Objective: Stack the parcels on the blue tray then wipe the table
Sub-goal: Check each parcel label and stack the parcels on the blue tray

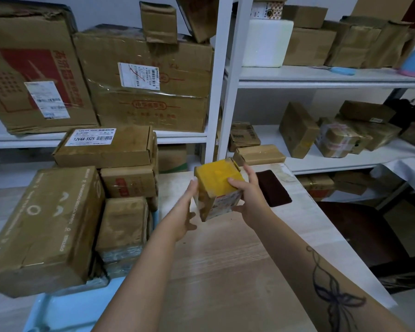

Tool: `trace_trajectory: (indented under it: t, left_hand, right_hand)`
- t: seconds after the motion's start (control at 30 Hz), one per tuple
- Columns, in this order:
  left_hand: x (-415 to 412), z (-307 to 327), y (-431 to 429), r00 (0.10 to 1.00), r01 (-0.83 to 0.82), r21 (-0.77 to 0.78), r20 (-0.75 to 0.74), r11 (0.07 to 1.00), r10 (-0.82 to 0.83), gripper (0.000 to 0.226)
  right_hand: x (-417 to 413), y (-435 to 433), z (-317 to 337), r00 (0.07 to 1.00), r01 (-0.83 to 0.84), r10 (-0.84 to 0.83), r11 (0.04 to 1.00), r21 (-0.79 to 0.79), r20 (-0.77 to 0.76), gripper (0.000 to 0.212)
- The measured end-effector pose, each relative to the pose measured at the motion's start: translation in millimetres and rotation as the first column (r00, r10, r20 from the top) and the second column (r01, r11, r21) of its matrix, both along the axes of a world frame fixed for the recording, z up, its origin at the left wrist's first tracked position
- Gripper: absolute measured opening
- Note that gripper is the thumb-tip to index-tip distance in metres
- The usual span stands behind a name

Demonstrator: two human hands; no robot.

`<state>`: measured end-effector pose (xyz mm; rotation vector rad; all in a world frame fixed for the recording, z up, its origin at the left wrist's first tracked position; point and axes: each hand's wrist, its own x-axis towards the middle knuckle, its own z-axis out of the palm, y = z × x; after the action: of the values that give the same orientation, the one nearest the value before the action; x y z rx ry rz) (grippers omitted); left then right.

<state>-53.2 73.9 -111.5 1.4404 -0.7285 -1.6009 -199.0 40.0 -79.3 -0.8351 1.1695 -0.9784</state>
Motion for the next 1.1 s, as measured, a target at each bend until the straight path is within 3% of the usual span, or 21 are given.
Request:
trace_trajectory:
  t: [0.1,0.23,0.33,0.4,0.5,0.6,0.7,0.77,0.87,0.97,1.1]
  left_hand:
    - [5,0,-6,0.98,-0.056,0.051,-0.188,0.997,0.065,0.098]
    - [1,5,-8,0.928,-0.161,0.039,-0.333,0.986,0.165,0.075]
    - [-5,9,-7,0.907,-0.284,0.003,-0.324,0.959,0.27,0.043]
    - [-4,6,-9,0.91,-0.321,-0.03,-0.287,0.946,0.3,0.051]
    - [-4,5,-4,0.909,-0.317,-0.045,-0.298,0.947,0.29,0.048]
    - [-3,0,-1,0.907,-0.292,-0.025,-0.324,0.956,0.269,0.058]
    - [-6,-1,-3,0.951,-0.229,-0.061,-0.226,0.971,0.211,0.063]
    - [-9,3,-2,0.987,-0.156,-0.088,-0.043,0.984,0.152,0.061]
    - [-12,9,-4,0.958,-0.131,-0.127,0.24,0.983,0.158,0.046]
    - [-14,14,-9,0.941,-0.204,-0.145,0.245,0.968,0.235,0.034]
    - [-16,23,-17,0.941,-0.304,-0.048,0.142,0.952,0.307,0.054]
  right_hand:
    - [1,-1,3,0.999,-0.024,0.023,0.999,-0.024,-0.035,0.038]
    - [9,-3,7,0.998,0.062,-0.062,0.998,-0.016,-0.018,0.018]
    - [10,-10,1,0.993,0.116,-0.115,0.991,0.071,-0.016,0.029]
    - [10,-15,-3,0.995,0.092,-0.087,0.99,0.106,-0.053,0.026]
    - [6,-20,-8,0.99,0.071,-0.052,0.988,0.14,-0.132,0.063]
    - [2,-20,-9,0.993,0.003,0.022,0.978,0.208,-0.118,0.073]
    - [-2,-16,-12,0.991,-0.082,0.1,0.977,0.197,-0.085,0.064]
    - [-4,-16,-17,0.991,-0.078,0.094,0.985,0.152,-0.096,0.069]
    - [-6,-19,-17,0.993,-0.05,0.058,0.995,0.086,-0.104,0.081]
    - [-4,-19,-14,0.989,-0.093,0.092,0.996,-0.002,-0.117,0.086]
    - [-2,-19,-13,0.982,-0.152,0.142,0.985,-0.078,-0.122,0.101]
